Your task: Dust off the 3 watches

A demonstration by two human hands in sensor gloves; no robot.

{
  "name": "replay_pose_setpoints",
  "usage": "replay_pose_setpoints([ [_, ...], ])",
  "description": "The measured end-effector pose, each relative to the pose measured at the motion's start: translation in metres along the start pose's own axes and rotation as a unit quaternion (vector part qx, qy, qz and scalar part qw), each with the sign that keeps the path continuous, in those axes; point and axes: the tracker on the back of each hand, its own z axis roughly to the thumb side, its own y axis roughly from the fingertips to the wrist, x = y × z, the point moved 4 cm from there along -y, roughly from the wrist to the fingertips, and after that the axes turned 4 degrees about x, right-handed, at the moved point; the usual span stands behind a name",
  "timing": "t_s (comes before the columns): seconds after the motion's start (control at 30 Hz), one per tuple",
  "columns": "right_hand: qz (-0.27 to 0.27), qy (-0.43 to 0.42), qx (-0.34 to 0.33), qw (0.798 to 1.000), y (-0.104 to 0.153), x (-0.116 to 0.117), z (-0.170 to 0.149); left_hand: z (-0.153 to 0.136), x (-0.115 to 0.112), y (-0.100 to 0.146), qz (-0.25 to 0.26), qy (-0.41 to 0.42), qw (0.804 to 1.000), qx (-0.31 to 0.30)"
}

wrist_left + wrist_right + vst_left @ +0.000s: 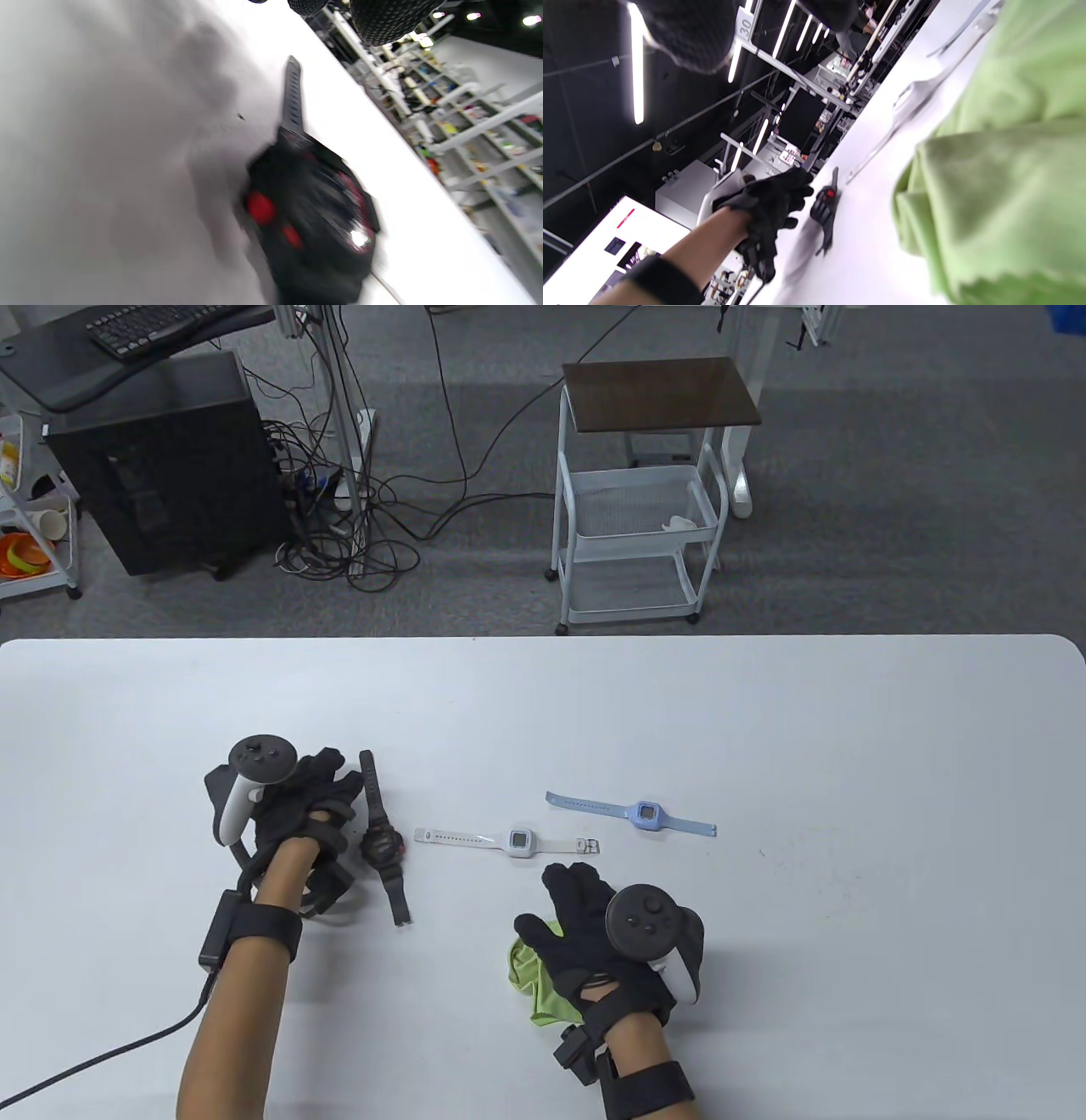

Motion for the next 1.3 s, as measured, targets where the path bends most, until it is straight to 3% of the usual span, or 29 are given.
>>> replay_pose_setpoints([
  [0.1, -0.011, -0.014, -0.005, 1.0, 0.0, -0.006, -0.001, 0.01, -0.009, 0.029, -0.015, 0.031, 0.998, -0.053],
  [0.3, -0.019, -0.006, -0.034, 0.999, 0.005, -0.012, 0.006, 0.03, -0.029, 0.11, -0.038, 0.099, 0.98, -0.171],
  [0.4, -0.031, 0.0, -0.061, 0.998, 0.007, -0.02, 0.016, 0.035, -0.034, 0.145, -0.028, 0.118, 0.968, -0.218],
  [0.5, -0.029, 0.011, -0.083, 0.996, 0.008, -0.023, 0.025, 0.035, -0.037, 0.164, -0.01, 0.128, 0.96, -0.25],
  [0.67, 0.008, 0.07, -0.093, 0.993, 0.01, -0.028, 0.021, 0.027, -0.052, 0.166, -0.012, 0.122, 0.956, -0.266],
  [0.8, 0.005, 0.119, -0.083, 0.989, 0.013, -0.036, 0.001, 0.028, -0.061, 0.164, -0.032, 0.082, 0.957, -0.275],
  [0.97, -0.003, 0.112, -0.072, 0.991, 0.02, -0.049, 0.0, 0.03, -0.07, 0.17, -0.042, 0.051, 0.956, -0.286],
  [1.3, 0.001, 0.156, -0.055, 0.986, 0.026, -0.052, 0.005, 0.031, -0.075, 0.173, -0.044, 0.05, 0.953, -0.296],
])
